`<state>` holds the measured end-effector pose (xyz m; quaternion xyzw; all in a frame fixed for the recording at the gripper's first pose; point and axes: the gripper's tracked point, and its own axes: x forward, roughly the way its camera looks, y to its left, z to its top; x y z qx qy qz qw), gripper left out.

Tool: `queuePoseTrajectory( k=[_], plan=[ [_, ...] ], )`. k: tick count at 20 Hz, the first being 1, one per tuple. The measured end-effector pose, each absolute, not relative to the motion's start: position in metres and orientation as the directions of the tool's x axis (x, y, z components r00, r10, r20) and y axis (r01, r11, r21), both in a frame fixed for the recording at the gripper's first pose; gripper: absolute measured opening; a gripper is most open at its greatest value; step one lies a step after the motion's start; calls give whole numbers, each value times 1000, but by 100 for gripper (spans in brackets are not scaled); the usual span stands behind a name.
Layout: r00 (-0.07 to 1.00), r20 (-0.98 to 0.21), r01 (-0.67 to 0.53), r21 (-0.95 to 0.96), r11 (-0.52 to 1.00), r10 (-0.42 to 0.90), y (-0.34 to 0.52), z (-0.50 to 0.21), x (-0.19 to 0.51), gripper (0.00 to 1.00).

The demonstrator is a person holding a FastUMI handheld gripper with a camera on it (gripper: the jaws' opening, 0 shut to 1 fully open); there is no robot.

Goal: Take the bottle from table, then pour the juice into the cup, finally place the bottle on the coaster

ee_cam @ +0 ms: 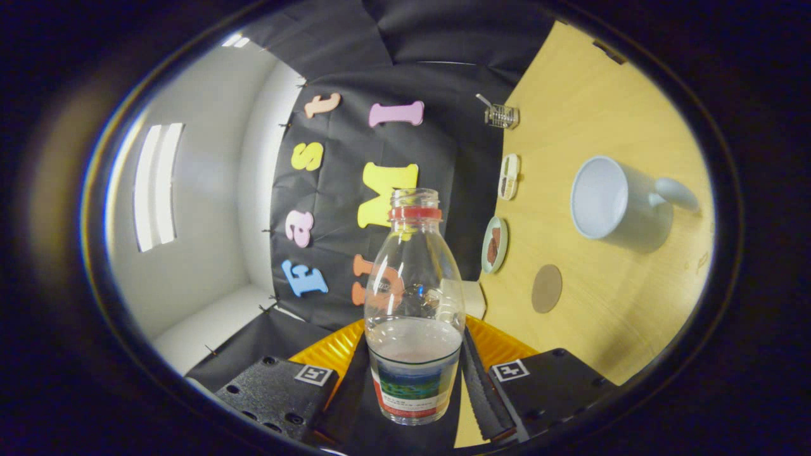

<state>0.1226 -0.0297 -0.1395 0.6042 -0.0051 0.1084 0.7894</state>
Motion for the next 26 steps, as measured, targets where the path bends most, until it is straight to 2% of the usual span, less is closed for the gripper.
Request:
queuePoseTrajectory(
  k=[6, 13, 19, 26],
  plan=[
    [983, 80, -160, 822, 546, 168, -21, -120, 134, 77],
    [989, -14, -115, 547, 829, 146, -17, -115, 161, 77],
    [996, 1, -84, 310, 947, 88, -22, -110, 182, 77],
    [999, 33, -16, 165, 986, 11, -25, -119, 221, 77]
  ],
)
